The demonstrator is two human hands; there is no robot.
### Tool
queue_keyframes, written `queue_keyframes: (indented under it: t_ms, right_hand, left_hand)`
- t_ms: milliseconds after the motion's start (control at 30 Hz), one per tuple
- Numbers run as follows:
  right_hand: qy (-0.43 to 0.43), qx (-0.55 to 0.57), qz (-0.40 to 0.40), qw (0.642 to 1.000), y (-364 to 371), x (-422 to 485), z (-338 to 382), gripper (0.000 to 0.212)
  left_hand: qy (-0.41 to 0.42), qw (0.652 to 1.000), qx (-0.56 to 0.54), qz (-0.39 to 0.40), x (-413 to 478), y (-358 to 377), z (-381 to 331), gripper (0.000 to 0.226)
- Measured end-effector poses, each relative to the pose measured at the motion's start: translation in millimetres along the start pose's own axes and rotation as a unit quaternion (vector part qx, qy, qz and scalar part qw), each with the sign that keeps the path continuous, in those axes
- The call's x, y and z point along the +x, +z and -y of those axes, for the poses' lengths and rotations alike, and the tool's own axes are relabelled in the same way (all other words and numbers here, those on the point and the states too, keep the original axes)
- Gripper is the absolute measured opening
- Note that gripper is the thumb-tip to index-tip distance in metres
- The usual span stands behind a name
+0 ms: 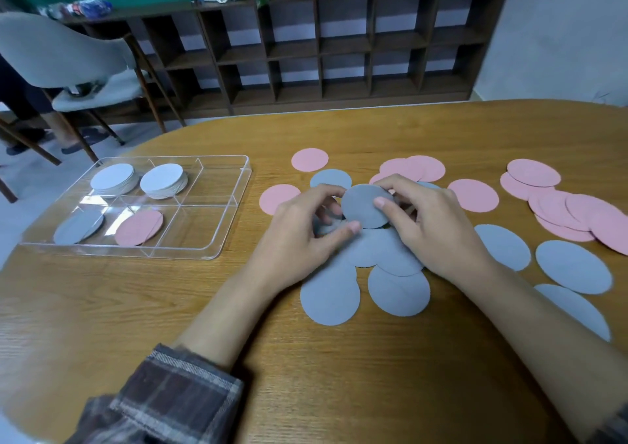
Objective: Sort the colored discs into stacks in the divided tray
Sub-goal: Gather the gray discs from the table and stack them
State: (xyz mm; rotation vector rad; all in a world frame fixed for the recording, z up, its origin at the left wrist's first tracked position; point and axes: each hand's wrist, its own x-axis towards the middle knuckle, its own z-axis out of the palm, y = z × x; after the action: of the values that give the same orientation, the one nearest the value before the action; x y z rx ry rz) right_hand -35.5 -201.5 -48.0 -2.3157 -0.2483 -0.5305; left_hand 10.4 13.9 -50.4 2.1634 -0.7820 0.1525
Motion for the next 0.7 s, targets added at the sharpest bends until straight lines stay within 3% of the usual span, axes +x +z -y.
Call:
queue_keyframes:
  t_ms: [133, 267, 467, 700]
  right_hand:
    - [0.02, -0.019, -0.009, 1.0, -7, 1, -7, 0.014]
    - [0.035, -0.031, -0.015, 0.999, -11, 0, -10, 0.015]
    - [0.047, -0.04, -0.021, 0.998, -9, 2, -12, 0.017]
    - [0.047, -0.037, -0.029, 0.998, -5, 2, -7, 0.017]
  left_hand:
    - [-0.015, 0.997, 0.048, 0.053, -2, 8, -5, 0.085]
    - [-0.009, 0.996, 0.045, 0.072, -1, 7, -3, 0.096]
    - [-0.004, 0.996, 0.042, 0.081, 1, 1, 1, 0.059]
    - [-0.029, 0.997, -0.006, 0.07, 1, -3, 3, 0.051]
